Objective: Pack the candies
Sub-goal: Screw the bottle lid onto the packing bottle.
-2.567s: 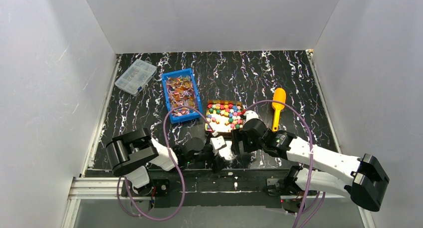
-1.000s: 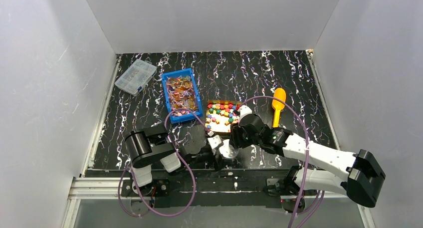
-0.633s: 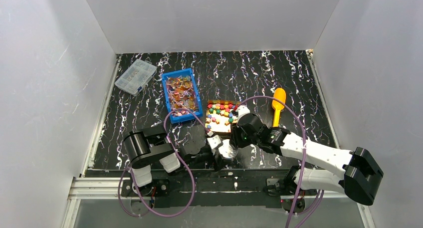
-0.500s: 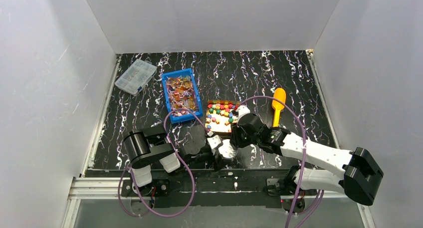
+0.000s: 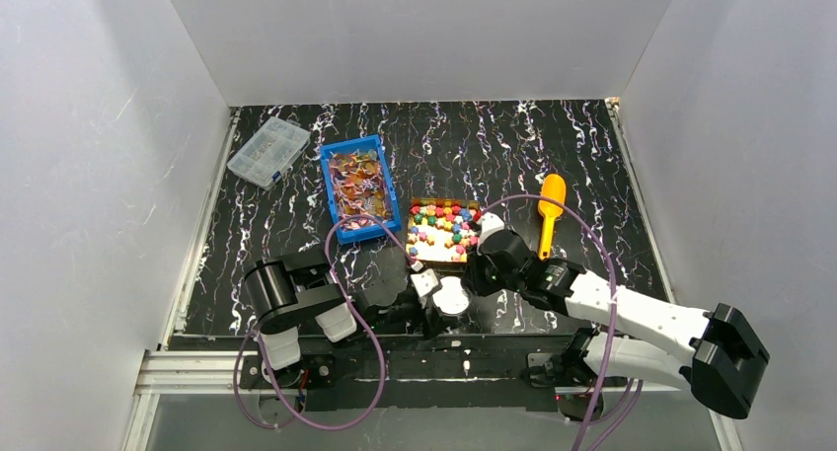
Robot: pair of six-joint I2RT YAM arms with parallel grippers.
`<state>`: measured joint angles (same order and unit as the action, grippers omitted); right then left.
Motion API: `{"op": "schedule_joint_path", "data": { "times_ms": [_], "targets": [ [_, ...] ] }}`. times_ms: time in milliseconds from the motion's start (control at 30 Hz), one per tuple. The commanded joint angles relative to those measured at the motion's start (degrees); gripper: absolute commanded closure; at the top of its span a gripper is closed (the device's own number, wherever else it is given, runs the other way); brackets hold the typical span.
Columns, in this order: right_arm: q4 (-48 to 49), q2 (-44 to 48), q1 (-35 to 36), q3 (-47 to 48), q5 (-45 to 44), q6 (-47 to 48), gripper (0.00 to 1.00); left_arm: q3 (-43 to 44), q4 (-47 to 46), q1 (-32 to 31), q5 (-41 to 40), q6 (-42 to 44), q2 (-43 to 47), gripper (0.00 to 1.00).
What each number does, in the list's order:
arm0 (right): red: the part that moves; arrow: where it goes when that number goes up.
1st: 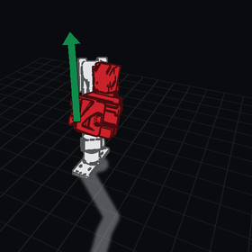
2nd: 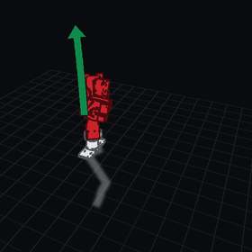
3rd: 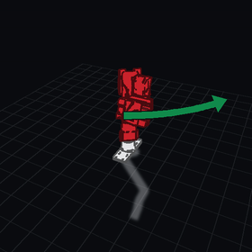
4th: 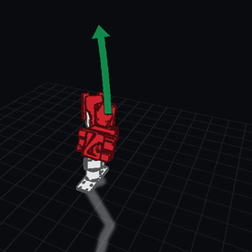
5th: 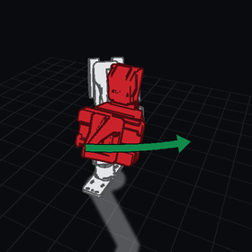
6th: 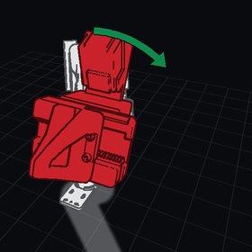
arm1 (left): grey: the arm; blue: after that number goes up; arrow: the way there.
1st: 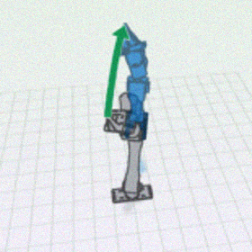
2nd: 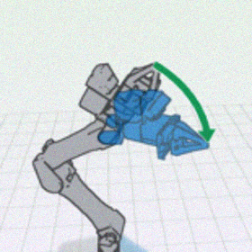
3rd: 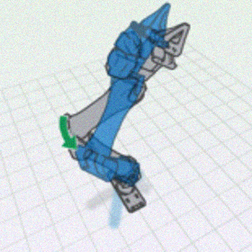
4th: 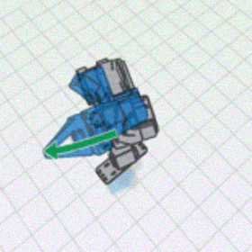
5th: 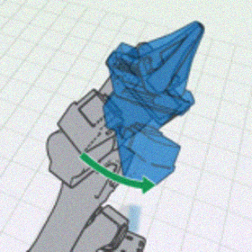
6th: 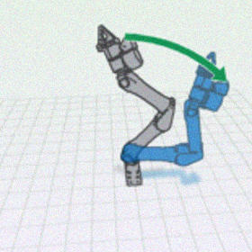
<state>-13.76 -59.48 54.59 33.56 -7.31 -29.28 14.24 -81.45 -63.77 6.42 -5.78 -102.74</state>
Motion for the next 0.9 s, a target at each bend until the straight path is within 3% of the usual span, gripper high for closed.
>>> {"op": "schedule_joint_path", "data": {
  "times_ms": [0,433,700,867],
  "targets": [
    [-5.61,3.42,0.67,-2.65,5.95,-3.63,0.79,-0.79,3.61,0.48,-7.34,-0.21,0.91,0.46],
    [-5.52,9.32,6.11,-6.69,10.54,-12.56,0.82,-0.72,4.46,0.48,-10.40,0.33,1.44,0.46],
    [-3.03,8.74,14.20,-2.81,3.03,-16.26,0.82,-0.53,4.81,0.47,-9.89,0.11,1.24,0.47],
    [-11.22,8.69,15.02,3.17,-6.15,-15.29,0.80,-0.53,4.81,0.40,-9.77,-0.10,1.06,0.48]
  ]
}}
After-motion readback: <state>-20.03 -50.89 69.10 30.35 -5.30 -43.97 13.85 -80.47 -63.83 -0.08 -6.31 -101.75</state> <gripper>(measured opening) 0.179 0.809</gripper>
